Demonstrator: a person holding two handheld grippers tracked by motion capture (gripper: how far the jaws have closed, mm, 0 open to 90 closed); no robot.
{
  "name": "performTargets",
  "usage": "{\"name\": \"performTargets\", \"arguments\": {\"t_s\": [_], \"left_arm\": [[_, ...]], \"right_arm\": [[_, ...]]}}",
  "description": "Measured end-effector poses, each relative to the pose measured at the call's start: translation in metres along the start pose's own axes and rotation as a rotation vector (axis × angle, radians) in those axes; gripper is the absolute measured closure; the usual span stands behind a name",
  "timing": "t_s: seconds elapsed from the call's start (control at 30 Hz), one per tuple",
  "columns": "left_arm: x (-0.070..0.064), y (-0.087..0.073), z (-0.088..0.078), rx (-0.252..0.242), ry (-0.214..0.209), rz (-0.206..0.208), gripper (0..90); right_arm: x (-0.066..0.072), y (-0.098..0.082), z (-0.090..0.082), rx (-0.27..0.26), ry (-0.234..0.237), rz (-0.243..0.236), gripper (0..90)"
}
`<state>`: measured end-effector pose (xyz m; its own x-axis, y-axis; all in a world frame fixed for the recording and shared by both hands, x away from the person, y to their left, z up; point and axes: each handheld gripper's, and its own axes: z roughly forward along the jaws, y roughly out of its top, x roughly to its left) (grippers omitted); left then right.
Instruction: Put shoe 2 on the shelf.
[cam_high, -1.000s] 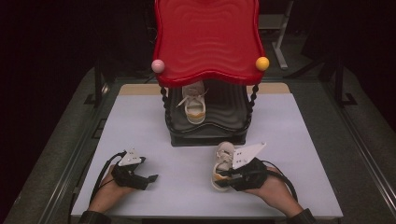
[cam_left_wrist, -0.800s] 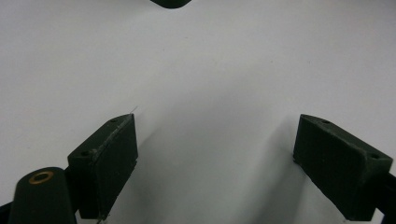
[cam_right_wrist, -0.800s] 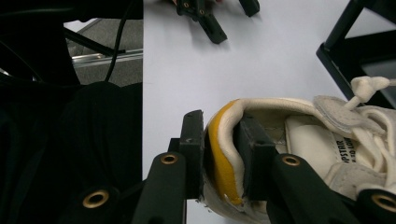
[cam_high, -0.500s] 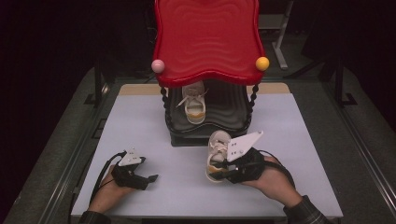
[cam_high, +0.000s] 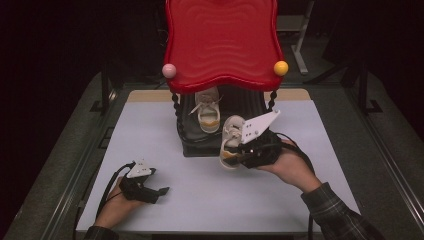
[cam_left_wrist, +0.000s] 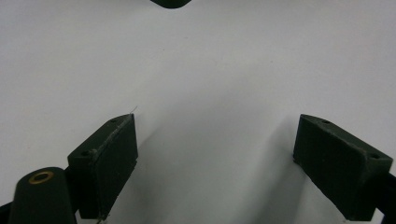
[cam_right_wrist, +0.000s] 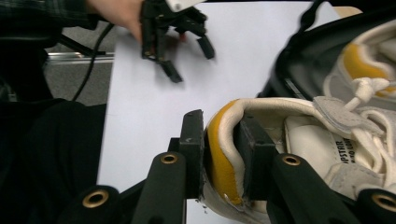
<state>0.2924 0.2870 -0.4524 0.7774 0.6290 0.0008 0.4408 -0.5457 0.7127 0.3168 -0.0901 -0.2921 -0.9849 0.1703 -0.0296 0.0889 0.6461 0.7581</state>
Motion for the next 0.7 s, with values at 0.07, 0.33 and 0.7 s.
{"name": "performTargets", "arguments": {"t_s": [0.07, 0.33, 0.7], "left_arm": [[0.0, 0.0, 0.0, 0.0, 0.0, 0.0, 13.3], [0.0, 0.0, 0.0, 0.0, 0.0, 0.0, 13.3], [0.0, 0.0, 0.0, 0.0, 0.0, 0.0, 13.3]], "right_arm": [[-0.009, 0.001, 0.0, 0.004, -0.012, -0.003, 73.6], [-0.038, 0.005, 0.001, 0.015, -0.047, -0.001, 73.5], [-0.063, 0.018, 0.009, 0.059, -0.058, -0.037, 73.3]]}}
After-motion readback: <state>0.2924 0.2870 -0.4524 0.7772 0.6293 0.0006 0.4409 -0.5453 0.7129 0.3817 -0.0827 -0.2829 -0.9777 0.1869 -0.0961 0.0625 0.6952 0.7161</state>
